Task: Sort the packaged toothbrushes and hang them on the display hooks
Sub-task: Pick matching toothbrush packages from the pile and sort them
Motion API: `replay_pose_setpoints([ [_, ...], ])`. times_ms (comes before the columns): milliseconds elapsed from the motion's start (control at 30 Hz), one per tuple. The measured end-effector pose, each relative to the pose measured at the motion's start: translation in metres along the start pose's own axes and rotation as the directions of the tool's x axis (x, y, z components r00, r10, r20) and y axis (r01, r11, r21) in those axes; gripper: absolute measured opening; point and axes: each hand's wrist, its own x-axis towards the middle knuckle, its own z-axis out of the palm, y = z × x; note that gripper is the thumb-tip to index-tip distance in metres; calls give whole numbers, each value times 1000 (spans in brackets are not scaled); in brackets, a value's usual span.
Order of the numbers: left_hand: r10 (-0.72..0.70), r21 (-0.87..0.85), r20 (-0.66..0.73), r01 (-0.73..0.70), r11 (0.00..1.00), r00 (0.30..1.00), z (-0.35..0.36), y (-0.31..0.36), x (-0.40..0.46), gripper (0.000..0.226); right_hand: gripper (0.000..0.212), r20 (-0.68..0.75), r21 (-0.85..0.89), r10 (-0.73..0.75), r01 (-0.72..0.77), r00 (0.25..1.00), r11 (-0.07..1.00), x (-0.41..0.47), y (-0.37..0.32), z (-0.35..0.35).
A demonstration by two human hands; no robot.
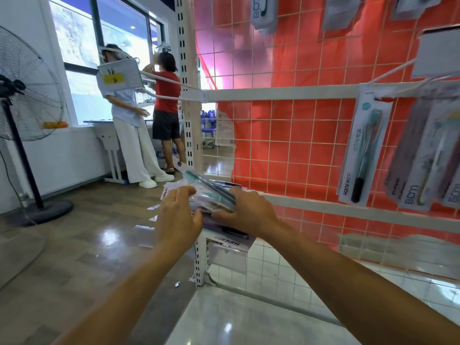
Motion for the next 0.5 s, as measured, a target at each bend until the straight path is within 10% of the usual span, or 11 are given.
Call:
replay_pose_setpoints([
  [500, -75, 89, 216, 57, 994, 973, 4, 4, 2, 19, 23, -203, 63, -102, 117, 974, 991, 1, -10, -1],
])
